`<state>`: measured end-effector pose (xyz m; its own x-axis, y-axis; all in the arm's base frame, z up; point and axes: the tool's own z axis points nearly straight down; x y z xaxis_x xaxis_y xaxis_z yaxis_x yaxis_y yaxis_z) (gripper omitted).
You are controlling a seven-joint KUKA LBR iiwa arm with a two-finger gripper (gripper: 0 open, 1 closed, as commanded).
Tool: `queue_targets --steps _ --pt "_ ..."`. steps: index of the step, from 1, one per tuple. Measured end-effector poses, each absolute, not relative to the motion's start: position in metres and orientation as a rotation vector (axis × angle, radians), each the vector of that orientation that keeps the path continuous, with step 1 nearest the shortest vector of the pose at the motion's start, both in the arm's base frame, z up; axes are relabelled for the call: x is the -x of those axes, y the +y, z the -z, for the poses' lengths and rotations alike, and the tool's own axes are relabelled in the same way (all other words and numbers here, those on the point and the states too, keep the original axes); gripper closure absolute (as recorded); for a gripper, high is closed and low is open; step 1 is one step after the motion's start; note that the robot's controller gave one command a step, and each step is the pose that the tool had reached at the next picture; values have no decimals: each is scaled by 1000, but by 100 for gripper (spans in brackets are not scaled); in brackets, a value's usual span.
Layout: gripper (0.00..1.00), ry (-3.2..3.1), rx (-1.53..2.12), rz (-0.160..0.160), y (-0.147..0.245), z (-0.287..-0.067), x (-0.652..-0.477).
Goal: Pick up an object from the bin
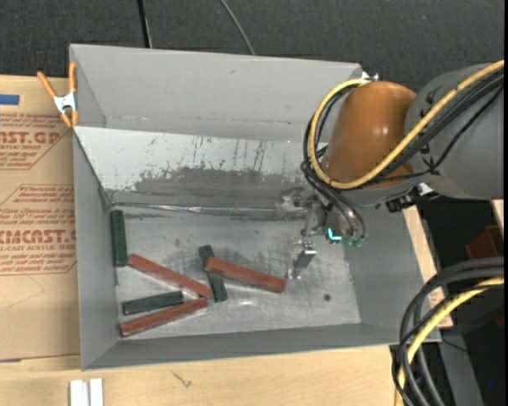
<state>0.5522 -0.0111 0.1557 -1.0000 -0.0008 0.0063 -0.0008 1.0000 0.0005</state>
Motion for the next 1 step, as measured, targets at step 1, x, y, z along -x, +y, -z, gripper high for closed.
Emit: queue_targets --steps 1 --pt "0 -3143 -1 1 -11 -160 -554"
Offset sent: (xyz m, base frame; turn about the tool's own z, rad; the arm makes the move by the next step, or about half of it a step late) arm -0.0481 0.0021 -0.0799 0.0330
